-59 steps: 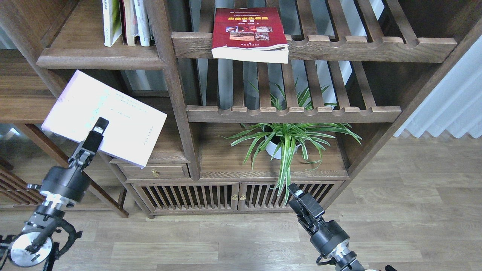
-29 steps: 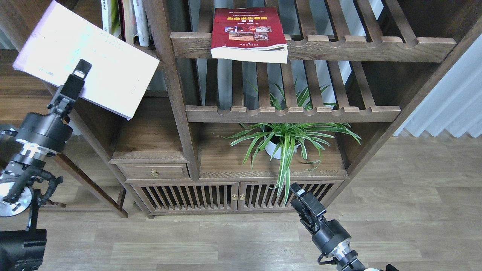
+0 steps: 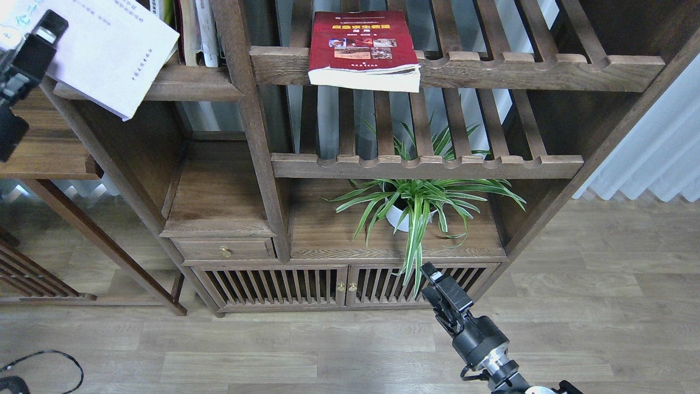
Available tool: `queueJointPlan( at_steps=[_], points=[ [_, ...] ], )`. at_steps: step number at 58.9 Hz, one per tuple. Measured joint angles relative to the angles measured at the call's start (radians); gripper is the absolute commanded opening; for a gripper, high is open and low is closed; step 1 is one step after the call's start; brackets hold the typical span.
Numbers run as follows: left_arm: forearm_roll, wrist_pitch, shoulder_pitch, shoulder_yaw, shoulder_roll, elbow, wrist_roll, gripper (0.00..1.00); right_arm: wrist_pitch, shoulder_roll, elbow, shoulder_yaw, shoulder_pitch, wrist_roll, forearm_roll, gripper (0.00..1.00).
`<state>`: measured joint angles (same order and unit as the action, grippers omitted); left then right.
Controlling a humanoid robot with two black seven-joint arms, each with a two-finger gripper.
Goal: Organize books on shelf
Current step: 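Push the white book onto the upper shelf with the left gripper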
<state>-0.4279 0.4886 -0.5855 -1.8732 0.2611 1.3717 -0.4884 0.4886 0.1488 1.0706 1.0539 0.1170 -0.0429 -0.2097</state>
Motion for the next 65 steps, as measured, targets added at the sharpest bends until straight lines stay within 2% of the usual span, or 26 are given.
queueJointPlan(
  at_steps=[6,11,24,39,65],
  points=[
    [-0.001,0.000,-0.038,0.006,0.026,-0.013,0.000,0.01,0.000,0.000,0.000,0.000,-0.004,0.000,-0.001,0.98],
    [-0.011,0.000,-0.086,0.023,0.096,-0.044,0.000,0.01,0.000,0.000,0.000,0.000,-0.007,0.000,-0.004,0.98],
    [-0.017,0.000,-0.133,0.037,0.192,-0.086,-0.001,0.01,0.000,0.000,0.001,0.000,-0.015,0.000,-0.006,0.98],
    [-0.018,0.000,-0.172,0.118,0.221,-0.104,-0.001,0.01,0.000,0.000,0.004,0.000,-0.026,-0.001,-0.012,0.98],
    [-0.145,0.000,-0.331,0.226,0.226,-0.238,0.000,0.01,0.000,0.011,0.011,0.002,-0.053,-0.005,-0.039,0.98]
  ],
)
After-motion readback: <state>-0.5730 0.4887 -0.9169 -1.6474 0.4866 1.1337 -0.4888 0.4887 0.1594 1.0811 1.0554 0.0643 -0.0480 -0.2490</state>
